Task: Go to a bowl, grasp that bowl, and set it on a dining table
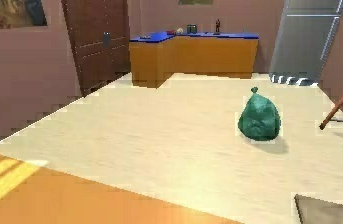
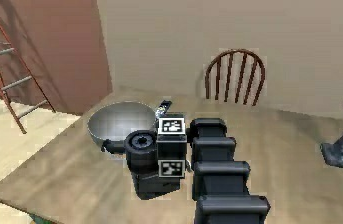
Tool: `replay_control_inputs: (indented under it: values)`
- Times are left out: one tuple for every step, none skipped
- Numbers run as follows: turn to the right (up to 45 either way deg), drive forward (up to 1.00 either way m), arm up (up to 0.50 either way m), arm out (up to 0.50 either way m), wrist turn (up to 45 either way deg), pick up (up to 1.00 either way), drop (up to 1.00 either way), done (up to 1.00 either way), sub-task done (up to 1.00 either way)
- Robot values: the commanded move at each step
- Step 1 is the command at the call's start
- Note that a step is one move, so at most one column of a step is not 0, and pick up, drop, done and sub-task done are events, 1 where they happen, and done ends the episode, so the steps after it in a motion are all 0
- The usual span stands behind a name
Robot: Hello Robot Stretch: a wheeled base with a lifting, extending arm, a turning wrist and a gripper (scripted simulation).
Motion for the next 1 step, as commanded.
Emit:
replay_control_inputs:
  values:
    - [-42.0, 0.00, 0.00, 0.00, 0.0, 0.00, 0.00, 0.00, 0.00]
